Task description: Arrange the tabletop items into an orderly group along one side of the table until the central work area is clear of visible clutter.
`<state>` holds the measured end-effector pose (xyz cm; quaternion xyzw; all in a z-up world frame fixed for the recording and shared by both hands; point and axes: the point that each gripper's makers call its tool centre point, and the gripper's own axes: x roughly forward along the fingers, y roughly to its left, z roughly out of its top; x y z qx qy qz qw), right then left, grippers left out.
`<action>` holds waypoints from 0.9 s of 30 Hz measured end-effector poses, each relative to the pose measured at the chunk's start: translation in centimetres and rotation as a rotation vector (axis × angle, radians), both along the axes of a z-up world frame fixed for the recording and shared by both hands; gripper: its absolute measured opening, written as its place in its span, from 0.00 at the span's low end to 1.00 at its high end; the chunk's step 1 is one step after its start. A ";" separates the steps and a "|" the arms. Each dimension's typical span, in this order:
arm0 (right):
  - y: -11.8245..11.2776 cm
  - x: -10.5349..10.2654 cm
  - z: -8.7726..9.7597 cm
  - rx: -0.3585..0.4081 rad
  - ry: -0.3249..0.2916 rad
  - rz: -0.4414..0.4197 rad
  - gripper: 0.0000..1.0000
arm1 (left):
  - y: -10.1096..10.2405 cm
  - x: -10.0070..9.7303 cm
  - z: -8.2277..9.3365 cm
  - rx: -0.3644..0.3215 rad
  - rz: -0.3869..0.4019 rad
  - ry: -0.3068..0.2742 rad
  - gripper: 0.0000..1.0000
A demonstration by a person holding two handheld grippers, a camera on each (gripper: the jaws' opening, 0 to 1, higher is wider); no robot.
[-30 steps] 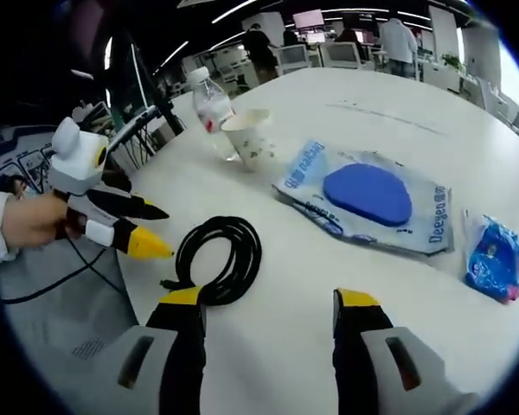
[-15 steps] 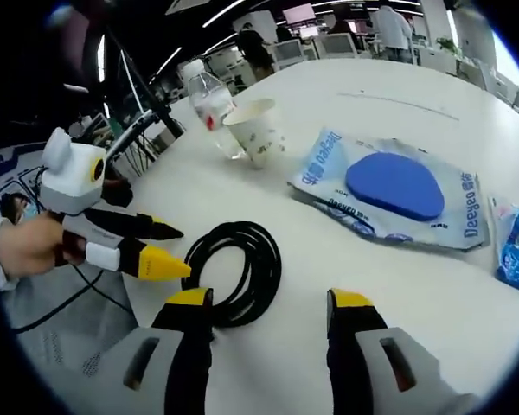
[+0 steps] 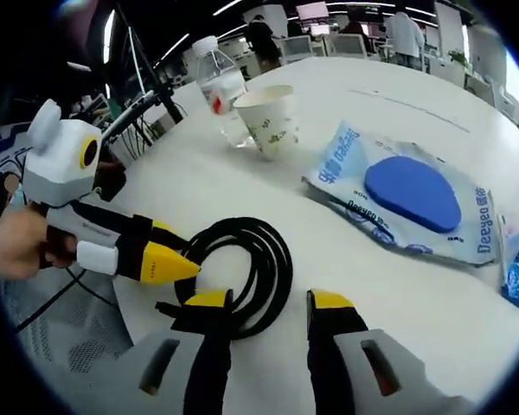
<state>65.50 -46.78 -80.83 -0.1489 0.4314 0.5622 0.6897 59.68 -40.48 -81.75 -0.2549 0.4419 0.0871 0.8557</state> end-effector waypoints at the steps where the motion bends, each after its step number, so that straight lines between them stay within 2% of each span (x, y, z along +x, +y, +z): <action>1: 0.1 -0.1 0.0 0.007 0.010 -0.002 0.19 | 0.1 -0.1 0.0 -0.004 0.005 0.002 0.18; 2: 0.1 0.0 0.1 0.011 0.003 -0.024 0.19 | 0.2 -0.2 -0.2 -0.022 0.029 0.007 0.16; 5: 0.0 -0.3 0.1 0.008 -0.018 -0.018 0.19 | 0.6 -0.5 -0.3 -0.052 0.067 0.009 0.10; 7: 0.0 -0.2 0.0 0.006 -0.027 -0.022 0.18 | 0.6 -0.5 -0.1 -0.078 0.092 0.004 0.10; 12: -0.3 -0.4 -0.2 -0.012 -0.009 -0.036 0.14 | 0.4 -0.6 0.0 -0.124 0.132 0.013 0.08; 14: -0.4 -0.3 0.1 -0.010 -0.011 -0.035 0.09 | 0.2 -0.8 0.3 -0.133 0.144 0.017 0.07; 15: -1.0 0.4 0.1 -0.037 -0.040 -0.071 0.03 | 0.0 -1.0 0.5 -0.126 0.144 0.025 0.06; 16: -0.4 0.1 0.7 0.008 0.019 -0.096 0.01 | -0.2 -1.2 0.8 -0.134 0.135 0.020 0.06; 17: -0.3 0.4 0.9 0.021 0.033 -0.108 0.00 | -0.5 -1.3 1.1 -0.138 0.127 0.019 0.05; 20: -0.9 1.2 1.6 0.020 0.022 -0.110 0.00 | -1.0 -1.5 1.9 -0.138 0.106 0.009 0.00; 21: -0.7 1.1 1.9 0.035 0.034 -0.108 0.00 | -1.2 -1.5 2.3 -0.154 0.116 0.003 0.00; 22: -0.6 0.6 2.2 0.038 0.055 -0.110 0.00 | -2.0 -0.6 3.3 -0.215 0.132 -0.044 0.00; 24: -0.6 0.6 2.4 0.033 0.001 -0.083 0.00 | -2.1 -0.4 3.6 -0.175 0.101 -0.029 0.00; 25: -0.7 0.5 2.6 0.035 0.002 -0.087 0.00 | -2.1 -0.3 3.8 -0.127 0.056 -0.022 0.00; 27: -0.8 0.9 2.9 0.050 0.031 -0.120 0.00 | -2.2 -0.1 4.2 -0.134 0.066 -0.029 0.00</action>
